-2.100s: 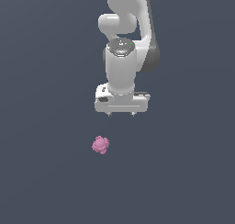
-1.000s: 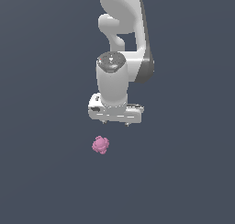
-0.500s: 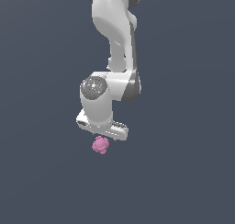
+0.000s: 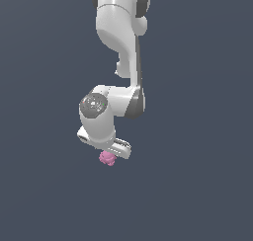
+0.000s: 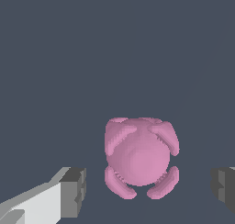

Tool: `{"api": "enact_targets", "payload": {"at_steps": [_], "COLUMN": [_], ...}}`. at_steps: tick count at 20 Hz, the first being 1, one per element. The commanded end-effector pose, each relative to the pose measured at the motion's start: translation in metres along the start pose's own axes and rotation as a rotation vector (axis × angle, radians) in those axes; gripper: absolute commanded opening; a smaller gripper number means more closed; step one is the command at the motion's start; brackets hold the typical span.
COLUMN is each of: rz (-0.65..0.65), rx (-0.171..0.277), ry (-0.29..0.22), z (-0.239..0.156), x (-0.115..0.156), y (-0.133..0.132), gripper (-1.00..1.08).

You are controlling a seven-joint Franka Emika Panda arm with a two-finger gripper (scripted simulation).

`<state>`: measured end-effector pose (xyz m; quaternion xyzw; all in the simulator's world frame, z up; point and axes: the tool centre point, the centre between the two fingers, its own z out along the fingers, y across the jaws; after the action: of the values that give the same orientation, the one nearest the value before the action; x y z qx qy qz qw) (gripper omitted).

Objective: Pick up the object and move it to a goal position.

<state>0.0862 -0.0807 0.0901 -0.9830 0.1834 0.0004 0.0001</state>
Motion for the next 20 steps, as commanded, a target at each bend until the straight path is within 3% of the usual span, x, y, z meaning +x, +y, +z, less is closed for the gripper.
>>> {"api": "enact_targets", "payload": {"at_steps": [1, 13, 19, 20], "rz": [0.000, 0.003, 0.003, 0.003], "rx": [0.000, 0.000, 0.000, 0.000], "ry": [0.000, 0.001, 0.001, 0.001], "z": [0.000, 0.046, 0.051, 0.051], "x": [0.000, -0.001, 0.001, 0.001], "y": [0.000, 0.001, 0.000, 0.000], "gripper": [1.00, 1.00, 1.00, -1.00]}}
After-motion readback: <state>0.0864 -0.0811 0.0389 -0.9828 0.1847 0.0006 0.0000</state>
